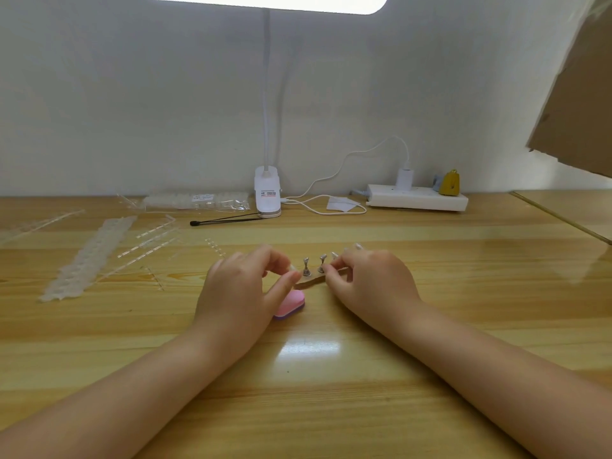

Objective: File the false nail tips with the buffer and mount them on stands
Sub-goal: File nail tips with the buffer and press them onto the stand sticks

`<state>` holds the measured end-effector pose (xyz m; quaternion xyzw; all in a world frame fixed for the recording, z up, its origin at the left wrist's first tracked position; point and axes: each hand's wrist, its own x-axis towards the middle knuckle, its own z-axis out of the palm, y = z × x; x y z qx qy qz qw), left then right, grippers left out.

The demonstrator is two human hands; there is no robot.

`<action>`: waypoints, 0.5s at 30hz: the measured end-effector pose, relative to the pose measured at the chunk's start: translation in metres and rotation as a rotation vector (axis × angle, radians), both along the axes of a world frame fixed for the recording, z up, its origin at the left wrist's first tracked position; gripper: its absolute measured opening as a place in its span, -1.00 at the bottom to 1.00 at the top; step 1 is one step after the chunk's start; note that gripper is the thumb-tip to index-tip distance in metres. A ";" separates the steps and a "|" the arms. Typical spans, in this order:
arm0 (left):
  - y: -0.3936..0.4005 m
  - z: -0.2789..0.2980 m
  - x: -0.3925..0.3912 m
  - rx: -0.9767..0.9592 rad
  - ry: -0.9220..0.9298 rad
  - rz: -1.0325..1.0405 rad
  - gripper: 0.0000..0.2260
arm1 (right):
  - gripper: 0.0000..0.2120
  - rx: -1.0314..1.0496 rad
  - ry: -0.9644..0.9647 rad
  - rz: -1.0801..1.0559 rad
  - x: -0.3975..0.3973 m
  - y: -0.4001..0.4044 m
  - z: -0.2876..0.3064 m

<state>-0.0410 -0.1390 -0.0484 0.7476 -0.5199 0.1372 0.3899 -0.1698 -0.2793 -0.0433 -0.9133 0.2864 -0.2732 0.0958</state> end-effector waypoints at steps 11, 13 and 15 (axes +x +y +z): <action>-0.005 -0.004 0.000 0.144 0.001 -0.026 -0.90 | -0.61 -0.241 0.120 0.011 0.005 0.001 -0.002; -0.005 -0.004 -0.002 0.148 -0.034 -0.029 -0.89 | -0.63 -0.233 0.115 0.005 0.006 0.000 -0.002; -0.005 -0.004 -0.003 0.146 -0.052 -0.038 -0.88 | -0.65 -0.203 0.099 -0.007 0.007 -0.002 -0.002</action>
